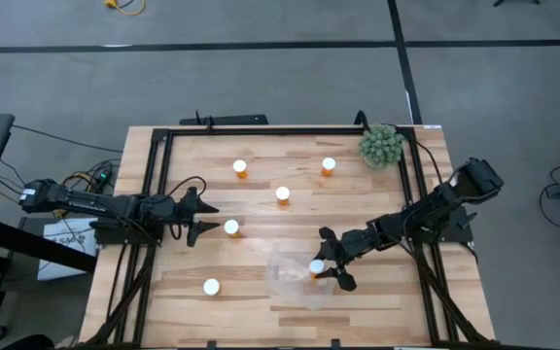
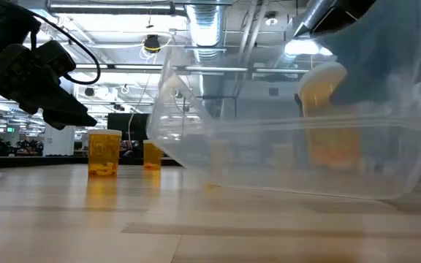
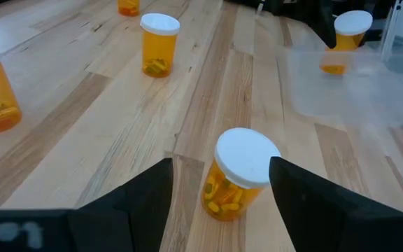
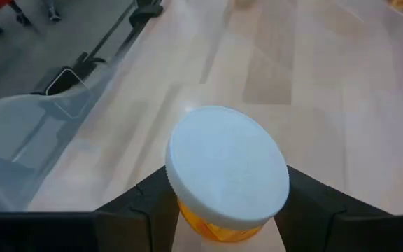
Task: Pick and place pill bottles into a basket
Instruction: Put the orange pill bottle into the transparent container
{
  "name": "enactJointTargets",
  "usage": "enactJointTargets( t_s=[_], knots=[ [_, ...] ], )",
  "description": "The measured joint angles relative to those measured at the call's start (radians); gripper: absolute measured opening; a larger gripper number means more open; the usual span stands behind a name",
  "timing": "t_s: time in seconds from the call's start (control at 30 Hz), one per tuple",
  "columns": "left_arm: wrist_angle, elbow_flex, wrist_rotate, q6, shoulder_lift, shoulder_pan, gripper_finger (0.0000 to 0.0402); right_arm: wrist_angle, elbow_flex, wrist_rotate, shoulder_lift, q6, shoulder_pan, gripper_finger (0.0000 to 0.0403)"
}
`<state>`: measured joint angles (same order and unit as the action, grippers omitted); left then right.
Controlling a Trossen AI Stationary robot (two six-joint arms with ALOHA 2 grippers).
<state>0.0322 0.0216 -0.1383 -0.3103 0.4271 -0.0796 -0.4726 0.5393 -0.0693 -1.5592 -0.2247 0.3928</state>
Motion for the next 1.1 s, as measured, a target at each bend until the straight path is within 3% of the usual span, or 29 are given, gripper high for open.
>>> enactJointTargets(
  t_s=[0.47, 1.1],
  knots=[
    [0.0, 0.0, 0.0, 0.0, 0.0, 0.0, 0.0226, -0.007, 0.002, -0.004, 0.002, 0.072, 0.042, 0.0197],
    [0.0, 0.0, 0.0, 0.0, 0.0, 0.0, 0.0226, 0.002, 0.007, -0.004, 0.003, 0.111, 0.046, 0.0246]
  ],
)
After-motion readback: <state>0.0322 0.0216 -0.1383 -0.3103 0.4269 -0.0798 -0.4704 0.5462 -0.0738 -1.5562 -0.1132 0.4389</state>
